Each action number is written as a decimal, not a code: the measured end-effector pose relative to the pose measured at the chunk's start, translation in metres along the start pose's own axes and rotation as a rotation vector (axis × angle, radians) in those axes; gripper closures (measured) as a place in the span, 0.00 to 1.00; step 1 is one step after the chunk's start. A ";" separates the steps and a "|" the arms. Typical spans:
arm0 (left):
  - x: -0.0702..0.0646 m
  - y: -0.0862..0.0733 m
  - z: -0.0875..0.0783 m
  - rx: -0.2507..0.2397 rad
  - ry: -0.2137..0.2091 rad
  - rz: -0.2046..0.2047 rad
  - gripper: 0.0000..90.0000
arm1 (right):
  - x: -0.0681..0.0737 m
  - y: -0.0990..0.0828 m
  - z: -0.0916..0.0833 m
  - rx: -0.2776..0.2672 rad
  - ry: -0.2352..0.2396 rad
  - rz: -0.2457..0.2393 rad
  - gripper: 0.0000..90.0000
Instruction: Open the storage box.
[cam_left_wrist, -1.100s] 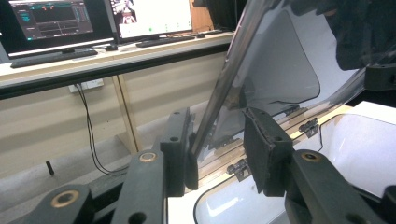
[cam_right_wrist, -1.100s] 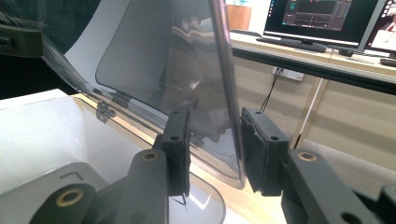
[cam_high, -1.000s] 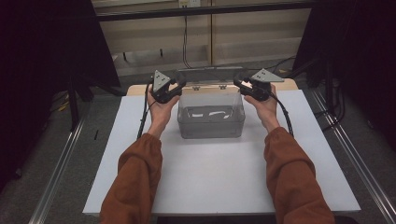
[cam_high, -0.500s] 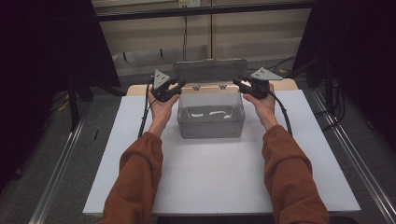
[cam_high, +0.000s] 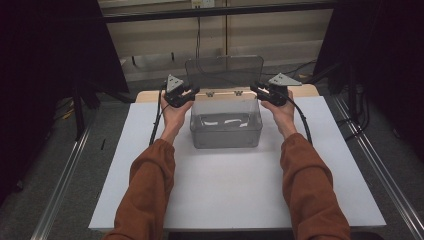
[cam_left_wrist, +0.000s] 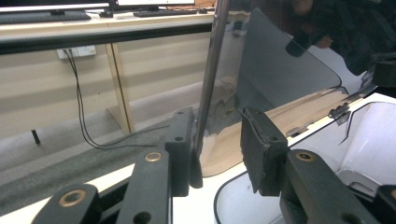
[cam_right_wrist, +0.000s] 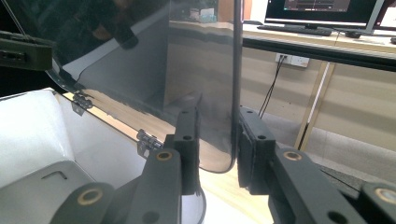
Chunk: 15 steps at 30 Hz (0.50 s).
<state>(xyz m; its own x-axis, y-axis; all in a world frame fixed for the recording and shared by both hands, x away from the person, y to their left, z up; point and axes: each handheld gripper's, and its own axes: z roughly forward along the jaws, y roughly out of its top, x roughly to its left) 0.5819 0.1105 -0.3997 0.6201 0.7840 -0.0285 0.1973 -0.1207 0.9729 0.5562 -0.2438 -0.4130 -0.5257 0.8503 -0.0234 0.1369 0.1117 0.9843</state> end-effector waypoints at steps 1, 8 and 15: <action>0.000 0.000 0.000 0.000 0.000 0.000 0.73 | 0.000 0.000 0.000 0.005 -0.005 -0.001 0.80; 0.004 -0.002 0.006 0.075 -0.004 -0.012 0.75 | -0.001 0.001 0.002 0.015 -0.008 -0.003 0.81; 0.010 -0.004 0.008 0.077 -0.024 -0.067 0.78 | -0.003 -0.003 0.004 0.035 -0.008 0.000 0.82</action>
<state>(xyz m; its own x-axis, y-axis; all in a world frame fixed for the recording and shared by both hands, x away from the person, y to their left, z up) 0.5931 0.1141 -0.4054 0.6213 0.7772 -0.0998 0.2965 -0.1152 0.9481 0.5604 -0.2444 -0.4165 -0.5192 0.8543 -0.0248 0.1664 0.1296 0.9775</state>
